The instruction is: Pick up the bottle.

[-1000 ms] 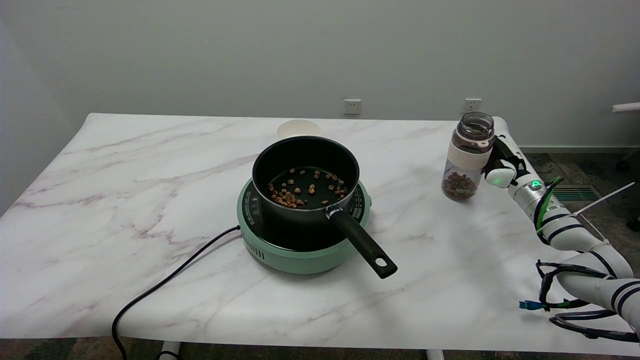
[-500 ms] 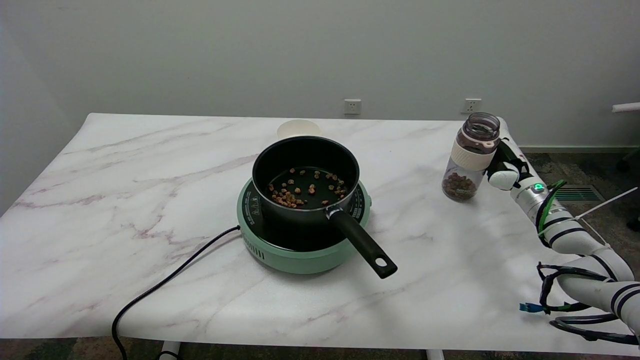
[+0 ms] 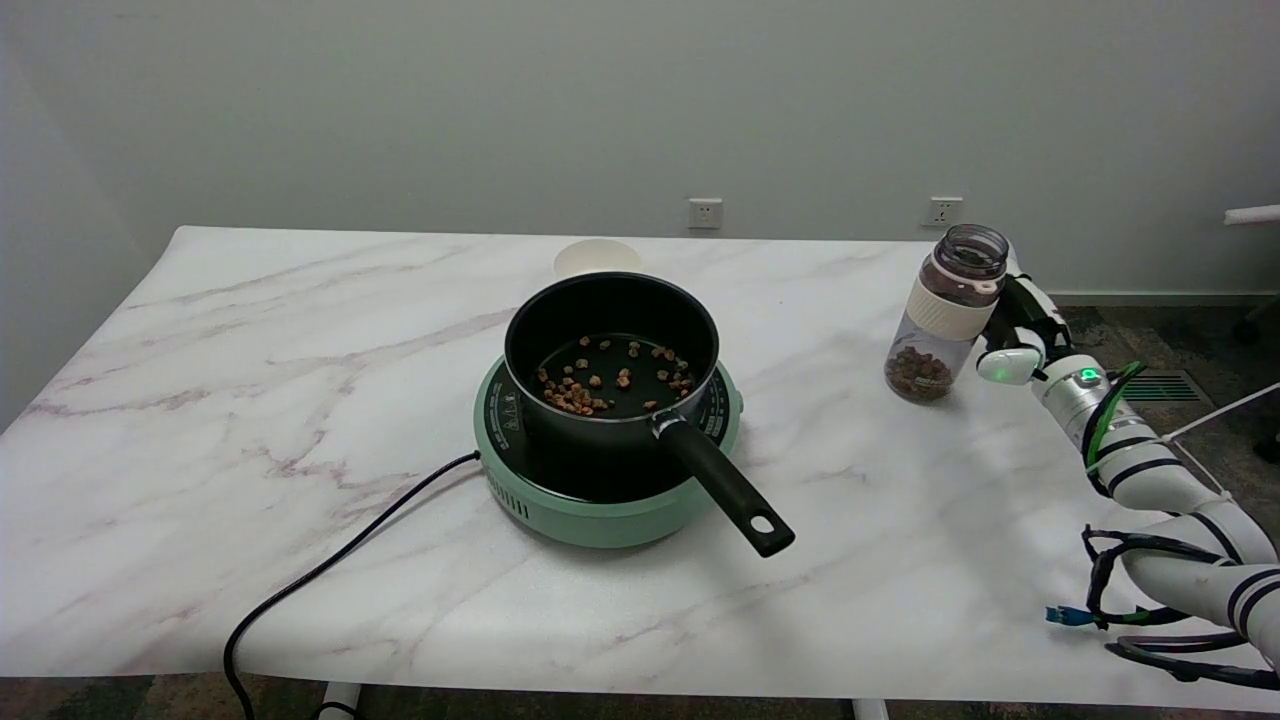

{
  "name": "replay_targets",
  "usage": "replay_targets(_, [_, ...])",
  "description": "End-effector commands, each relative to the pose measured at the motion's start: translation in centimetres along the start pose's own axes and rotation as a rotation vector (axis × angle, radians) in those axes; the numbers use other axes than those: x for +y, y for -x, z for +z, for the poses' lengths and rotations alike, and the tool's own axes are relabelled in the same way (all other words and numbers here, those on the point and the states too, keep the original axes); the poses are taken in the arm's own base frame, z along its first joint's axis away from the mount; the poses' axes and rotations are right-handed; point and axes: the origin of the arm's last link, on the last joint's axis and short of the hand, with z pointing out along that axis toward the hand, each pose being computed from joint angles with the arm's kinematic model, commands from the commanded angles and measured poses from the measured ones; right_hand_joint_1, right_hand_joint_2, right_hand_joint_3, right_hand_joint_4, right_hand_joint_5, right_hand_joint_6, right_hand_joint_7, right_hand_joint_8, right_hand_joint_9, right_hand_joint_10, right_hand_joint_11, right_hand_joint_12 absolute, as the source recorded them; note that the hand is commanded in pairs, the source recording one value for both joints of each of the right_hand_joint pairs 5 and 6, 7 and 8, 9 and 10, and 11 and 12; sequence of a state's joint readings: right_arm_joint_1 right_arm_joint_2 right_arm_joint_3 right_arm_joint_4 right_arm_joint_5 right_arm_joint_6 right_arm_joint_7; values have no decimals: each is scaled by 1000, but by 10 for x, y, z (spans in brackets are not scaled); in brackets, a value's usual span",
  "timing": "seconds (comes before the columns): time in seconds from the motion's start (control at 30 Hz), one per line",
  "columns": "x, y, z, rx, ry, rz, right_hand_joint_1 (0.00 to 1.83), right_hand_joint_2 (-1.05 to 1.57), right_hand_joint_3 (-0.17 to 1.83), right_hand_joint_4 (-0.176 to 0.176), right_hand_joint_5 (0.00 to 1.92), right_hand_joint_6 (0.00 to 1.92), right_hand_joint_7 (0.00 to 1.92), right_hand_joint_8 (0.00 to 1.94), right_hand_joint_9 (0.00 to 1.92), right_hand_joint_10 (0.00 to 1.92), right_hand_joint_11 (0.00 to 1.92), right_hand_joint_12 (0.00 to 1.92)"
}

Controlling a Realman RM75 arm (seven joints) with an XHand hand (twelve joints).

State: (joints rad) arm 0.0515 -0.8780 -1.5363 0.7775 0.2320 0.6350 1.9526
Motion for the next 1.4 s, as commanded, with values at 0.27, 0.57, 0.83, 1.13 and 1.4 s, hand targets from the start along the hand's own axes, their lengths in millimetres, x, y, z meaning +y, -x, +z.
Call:
replay_targets(0.27, [3,-8,-2,19,6,-5,1308,-902,1021,0,344,344,578,578,533,533,553,553])
replay_targets(0.57, [2,-7,0,19,5,-2,1332,-697,958,0,385,385,661,661,643,643,558,558])
replay_targets(0.83, [2,-7,2,21,5,-2,1360,-504,860,0,445,445,762,762,761,761,591,591])
replay_targets(1.13, [3,-8,2,27,16,-2,1385,-372,840,0,512,512,832,832,829,829,601,601])
replay_targets(1.4, [4,-10,3,35,25,-1,1398,-238,855,0,576,576,883,883,858,858,600,600])
